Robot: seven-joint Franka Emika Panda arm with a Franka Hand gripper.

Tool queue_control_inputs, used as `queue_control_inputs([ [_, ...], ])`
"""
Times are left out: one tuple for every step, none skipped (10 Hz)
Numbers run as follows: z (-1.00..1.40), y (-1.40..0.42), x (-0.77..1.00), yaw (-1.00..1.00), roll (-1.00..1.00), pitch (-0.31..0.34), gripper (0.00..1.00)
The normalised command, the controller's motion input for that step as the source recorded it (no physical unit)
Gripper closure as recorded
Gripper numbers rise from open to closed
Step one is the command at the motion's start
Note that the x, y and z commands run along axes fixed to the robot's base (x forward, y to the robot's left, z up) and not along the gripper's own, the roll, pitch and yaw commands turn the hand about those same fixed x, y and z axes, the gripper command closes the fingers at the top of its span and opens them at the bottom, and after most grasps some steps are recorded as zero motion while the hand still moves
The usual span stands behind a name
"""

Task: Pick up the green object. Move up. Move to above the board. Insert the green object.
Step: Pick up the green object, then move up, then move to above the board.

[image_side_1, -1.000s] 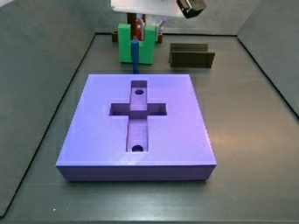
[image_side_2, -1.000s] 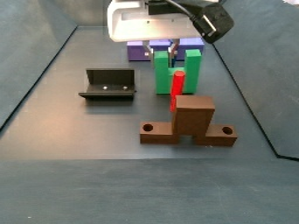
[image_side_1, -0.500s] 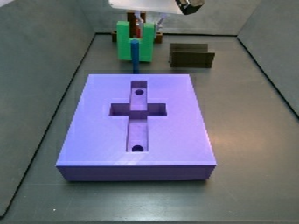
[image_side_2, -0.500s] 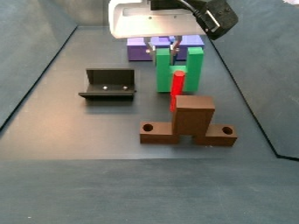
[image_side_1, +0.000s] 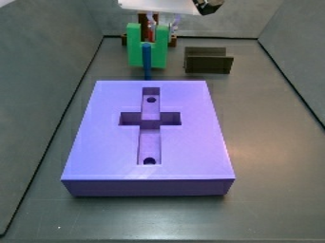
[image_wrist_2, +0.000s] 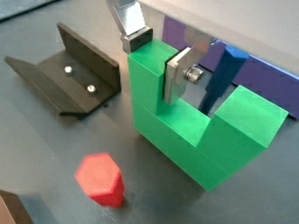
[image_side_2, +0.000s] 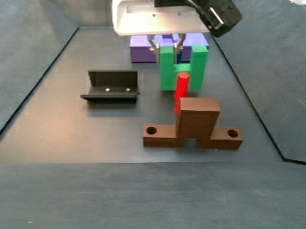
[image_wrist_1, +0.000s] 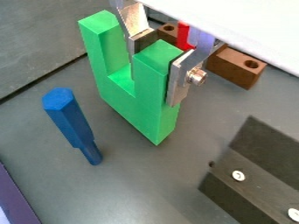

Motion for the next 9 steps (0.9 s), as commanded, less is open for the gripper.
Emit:
queue_control_inputs([
  [0.00, 0.00, 0.00, 0.00, 0.00, 0.000, 1.00],
  [0.00, 0.00, 0.00, 0.00, 0.00, 0.000, 1.00],
  [0.00, 0.00, 0.00, 0.00, 0.00, 0.000, 1.00],
  [0.83, 0.00, 0.00, 0.00, 0.00, 0.000, 1.00],
  [0.77, -0.03, -0.03, 0.06, 0.00, 0.029, 1.00],
  [0.63, -0.04, -0.05, 0.06, -0.01, 0.047, 1.00],
  [1.40, 0.00, 0.00, 0.00, 0.00, 0.000, 1.00],
  [1.40, 0.01, 0.00, -0.03, -0.01, 0.019, 1.00],
  [1.40, 0.00, -0.02, -0.02, -0.02, 0.020, 1.00],
])
